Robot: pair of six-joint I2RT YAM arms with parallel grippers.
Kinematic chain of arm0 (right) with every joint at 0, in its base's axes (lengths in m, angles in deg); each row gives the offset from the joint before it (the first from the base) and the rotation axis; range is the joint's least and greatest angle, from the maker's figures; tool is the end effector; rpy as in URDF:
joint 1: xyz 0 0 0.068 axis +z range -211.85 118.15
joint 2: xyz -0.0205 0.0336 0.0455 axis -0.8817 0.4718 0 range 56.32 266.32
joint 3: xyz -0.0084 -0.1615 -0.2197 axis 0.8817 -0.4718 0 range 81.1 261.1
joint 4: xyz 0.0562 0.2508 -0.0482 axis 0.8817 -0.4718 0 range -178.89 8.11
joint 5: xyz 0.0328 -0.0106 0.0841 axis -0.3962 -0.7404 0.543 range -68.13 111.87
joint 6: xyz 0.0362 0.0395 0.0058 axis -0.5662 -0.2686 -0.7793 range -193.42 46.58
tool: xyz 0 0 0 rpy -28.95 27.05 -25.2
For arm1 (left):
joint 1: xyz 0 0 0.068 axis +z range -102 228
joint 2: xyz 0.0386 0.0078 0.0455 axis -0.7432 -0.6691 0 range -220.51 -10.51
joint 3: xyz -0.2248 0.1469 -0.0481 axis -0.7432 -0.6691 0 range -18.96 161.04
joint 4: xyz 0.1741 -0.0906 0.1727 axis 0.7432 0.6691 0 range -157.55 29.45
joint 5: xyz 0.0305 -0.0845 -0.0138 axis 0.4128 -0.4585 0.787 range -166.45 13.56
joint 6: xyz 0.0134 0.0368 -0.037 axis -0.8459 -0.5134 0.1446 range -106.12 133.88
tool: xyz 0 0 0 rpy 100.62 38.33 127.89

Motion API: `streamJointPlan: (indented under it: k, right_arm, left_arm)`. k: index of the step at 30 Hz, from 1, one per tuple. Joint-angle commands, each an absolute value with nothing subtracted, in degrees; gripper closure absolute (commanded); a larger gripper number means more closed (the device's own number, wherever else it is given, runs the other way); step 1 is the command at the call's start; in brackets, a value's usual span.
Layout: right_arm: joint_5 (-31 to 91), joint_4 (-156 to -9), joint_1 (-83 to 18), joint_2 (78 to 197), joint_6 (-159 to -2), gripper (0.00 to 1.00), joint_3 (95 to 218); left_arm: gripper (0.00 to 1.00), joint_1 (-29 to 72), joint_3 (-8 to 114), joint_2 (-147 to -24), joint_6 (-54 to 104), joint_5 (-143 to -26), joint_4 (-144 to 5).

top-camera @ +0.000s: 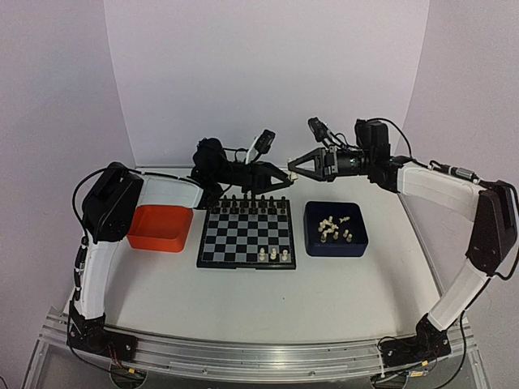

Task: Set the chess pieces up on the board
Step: Place the chess piece on the chessboard.

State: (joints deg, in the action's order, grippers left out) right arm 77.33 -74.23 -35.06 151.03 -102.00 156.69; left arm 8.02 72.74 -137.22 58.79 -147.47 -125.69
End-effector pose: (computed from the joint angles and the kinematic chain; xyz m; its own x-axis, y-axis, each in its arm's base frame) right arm 0.3305 0.1997 0.3344 -0.6228 -0.0106 -0.7823 -0.7724 0.1678 0.6126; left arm 0.3551 -0.3417 0.2672 -0.4050 0.0400 -0.9134 0.8323 -0.3974 -0.3864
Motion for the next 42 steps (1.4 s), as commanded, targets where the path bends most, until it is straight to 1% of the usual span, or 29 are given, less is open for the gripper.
streamJointPlan:
  k: [1,4,5,13,17,26,34,39,42]
  right_arm:
    - [77.51,-72.31,-34.85,151.81,-101.39,1.00,158.58]
    - [76.83,-72.31,-34.81,151.80,-101.18,1.00,158.21]
    - [76.36,-72.32,-34.79,151.64,-101.01,1.00,157.97]
    - [72.89,-72.73,-34.86,149.63,-99.03,1.00,155.86]
    - [70.09,-73.77,-35.04,148.06,-97.16,1.00,154.14]
    - [53.77,-80.04,-36.28,140.84,-89.30,1.00,149.03]
    - [37.85,-85.99,-36.76,134.48,-84.35,1.00,145.04]
    - [33.10,-87.69,-36.73,132.39,-83.17,1.00,143.38]
    - [29.84,-88.27,-36.81,131.23,-82.68,1.00,142.48]
  left_arm:
    - [0.77,7.75,72.53,-135.43,59.32,-148.78,-129.30]
    - [0.97,7.75,72.33,-135.37,59.30,-148.79,-129.26]
    - [1.00,7.74,72.19,-135.27,59.05,-148.78,-129.09]
    - [1.00,7.83,71.81,-134.42,54.36,-146.60,-122.33]
    - [1.00,7.84,71.48,-133.42,50.56,-144.18,-116.22]
    - [1.00,7.73,73.14,-132.74,43.60,-138.41,-101.47]
    - [1.00,7.01,83.88,-137.28,38.45,-130.23,-82.31]
    - [1.00,5.12,91.20,-140.66,35.26,-123.94,-73.51]
    - [1.00,3.24,96.78,-143.55,32.01,-118.23,-66.85]
